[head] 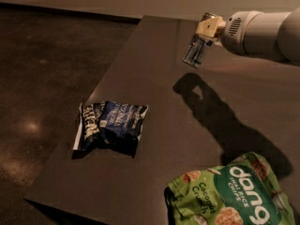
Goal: Place redbull can upright
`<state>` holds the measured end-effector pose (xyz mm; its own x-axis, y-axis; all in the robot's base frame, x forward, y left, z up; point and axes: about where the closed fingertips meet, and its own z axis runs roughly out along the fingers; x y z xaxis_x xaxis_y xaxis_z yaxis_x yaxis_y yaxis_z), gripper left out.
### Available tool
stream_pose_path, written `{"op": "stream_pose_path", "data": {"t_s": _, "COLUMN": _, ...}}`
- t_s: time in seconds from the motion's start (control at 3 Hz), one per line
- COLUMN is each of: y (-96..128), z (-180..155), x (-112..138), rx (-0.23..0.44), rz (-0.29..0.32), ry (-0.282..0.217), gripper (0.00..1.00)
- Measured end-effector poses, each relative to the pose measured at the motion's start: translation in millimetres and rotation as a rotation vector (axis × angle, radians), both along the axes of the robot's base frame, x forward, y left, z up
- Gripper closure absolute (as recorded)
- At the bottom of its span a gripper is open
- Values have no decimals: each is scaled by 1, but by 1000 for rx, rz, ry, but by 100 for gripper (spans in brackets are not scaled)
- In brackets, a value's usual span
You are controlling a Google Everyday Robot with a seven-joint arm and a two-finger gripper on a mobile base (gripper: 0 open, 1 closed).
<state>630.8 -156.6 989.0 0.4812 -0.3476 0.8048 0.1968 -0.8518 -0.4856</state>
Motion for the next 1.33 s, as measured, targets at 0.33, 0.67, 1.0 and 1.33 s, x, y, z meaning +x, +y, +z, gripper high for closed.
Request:
{"op": "stream_pose_path", "data": {"t_s": 0.33, "y": 5, "z": 2, "x": -4, "rx": -73, "rz": 44, "ry": -40, "gripper": 100}}
{"op": "stream_pose_path", "data": {"t_s": 0.67, "y": 5, "z": 3, "x": -4, "rx": -74, "rz": 45, "ry": -42, "gripper": 100}}
{"op": "stream_pose_path", "data": {"t_s": 1.0, "y": 9, "z": 4, "x": -7, "rx": -112, "rz": 90, "ry": -115, "gripper": 100}}
{"op": "stream_pose_path", "data": {"t_s": 1.33, "y": 15, "z": 4, "x": -13, "rx": -156, "rz": 149, "ry": -196, "gripper": 100}}
